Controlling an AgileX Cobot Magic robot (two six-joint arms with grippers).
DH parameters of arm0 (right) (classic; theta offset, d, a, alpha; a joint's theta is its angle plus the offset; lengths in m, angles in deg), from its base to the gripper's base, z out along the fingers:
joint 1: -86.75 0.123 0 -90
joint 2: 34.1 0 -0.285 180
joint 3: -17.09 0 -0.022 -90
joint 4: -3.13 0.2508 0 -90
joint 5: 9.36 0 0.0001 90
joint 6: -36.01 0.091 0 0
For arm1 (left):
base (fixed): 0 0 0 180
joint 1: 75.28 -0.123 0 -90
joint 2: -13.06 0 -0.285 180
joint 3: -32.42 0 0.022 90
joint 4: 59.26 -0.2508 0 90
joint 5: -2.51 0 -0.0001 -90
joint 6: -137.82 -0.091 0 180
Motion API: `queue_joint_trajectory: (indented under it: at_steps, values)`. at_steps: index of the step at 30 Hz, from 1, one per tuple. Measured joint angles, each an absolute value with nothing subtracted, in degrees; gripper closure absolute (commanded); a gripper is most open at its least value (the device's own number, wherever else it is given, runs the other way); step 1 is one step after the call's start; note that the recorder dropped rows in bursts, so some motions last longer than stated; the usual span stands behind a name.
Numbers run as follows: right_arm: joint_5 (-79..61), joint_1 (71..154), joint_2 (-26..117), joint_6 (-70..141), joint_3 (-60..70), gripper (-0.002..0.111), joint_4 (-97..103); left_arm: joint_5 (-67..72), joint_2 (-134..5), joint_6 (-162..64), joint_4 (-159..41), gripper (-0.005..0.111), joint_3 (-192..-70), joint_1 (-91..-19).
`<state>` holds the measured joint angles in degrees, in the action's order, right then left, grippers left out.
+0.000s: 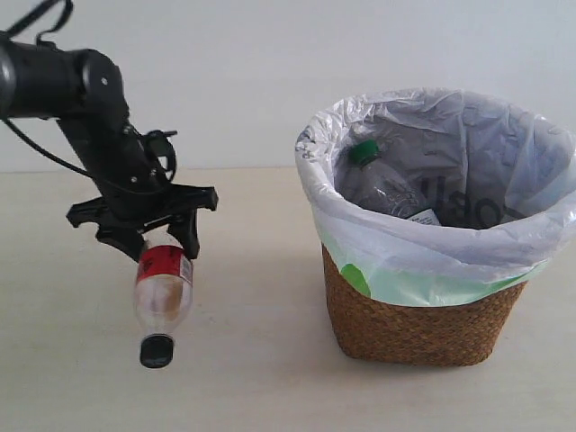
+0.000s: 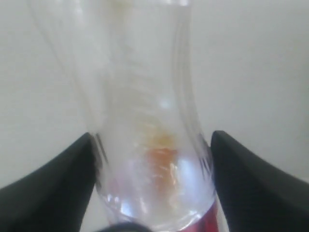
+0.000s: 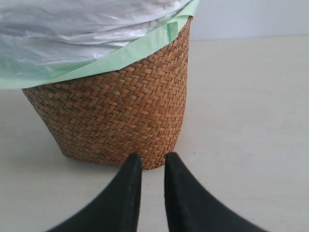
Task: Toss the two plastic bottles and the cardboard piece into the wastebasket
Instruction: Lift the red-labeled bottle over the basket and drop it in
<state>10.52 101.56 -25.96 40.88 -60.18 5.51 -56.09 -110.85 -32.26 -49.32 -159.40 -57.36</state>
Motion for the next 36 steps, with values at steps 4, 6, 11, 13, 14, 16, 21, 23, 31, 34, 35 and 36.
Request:
queue_joint_trajectory:
  at_steps: [4, 6, 11, 13, 14, 16, 21, 23, 31, 34, 35, 36]
  values:
    - [10.52, 101.56, -25.96, 40.88, -60.18, 0.095, 5.51, -55.98, -101.81, -32.82, -49.45, 0.103, -153.44, -60.38]
    - [10.52, 101.56, -25.96, 40.88, -60.18, 0.095, 5.51, -55.91, -96.63, -33.51, -49.59, 0.103, -149.60, -62.56]
    - [10.52, 101.56, -25.96, 40.88, -60.18, 0.095, 5.51, -55.77, -84.07, -33.91, -51.30, 0.103, -138.99, -68.76]
    - [10.52, 101.56, -25.96, 40.88, -60.18, 0.095, 5.51, -55.87, -79.67, -34.11, -53.19, 0.103, -135.34, -71.68]
    - [10.52, 101.56, -25.96, 40.88, -60.18, 0.095, 5.51, -56.02, -78.12, -34.11, -53.75, 0.103, -134.08, -72.98]
    - [10.52, 101.56, -25.96, 40.88, -60.18, 0.095, 5.51, -56.73, -75.35, -34.11, -54.79, 0.103, -131.76, -75.91]
    - [10.52, 101.56, -25.96, 40.88, -60.18, 0.095, 5.51, -57.56, -72.92, -34.86, -55.92, 0.103, -127.58, -81.55]
    - [10.52, 101.56, -25.96, 40.88, -60.18, 0.095, 5.51, -56.86, -73.05, -35.09, -55.58, 0.103, -127.21, -81.87]
    - [10.52, 101.56, -25.96, 40.88, -60.18, 0.095, 5.51, -54.50, -82.88, -63.86, -14.27, 0.101, -131.15, -77.81]
    - [10.52, 101.56, -25.96, 40.88, -60.18, 0.095, 5.51, -58.14, -89.12, -70.73, 4.39, 0.067, -142.54, -69.49]
    - [10.52, 101.56, -25.96, 40.88, -60.18, 0.095, 5.51, -59.66, -90.68, -70.73, 8.18, 0.044, -148.26, -66.62]
    - [10.52, 101.56, -25.96, 40.88, -60.18, 0.095, 5.51, -60.16, -92.99, -70.39, 11.81, 0.029, -157.34, -62.29]
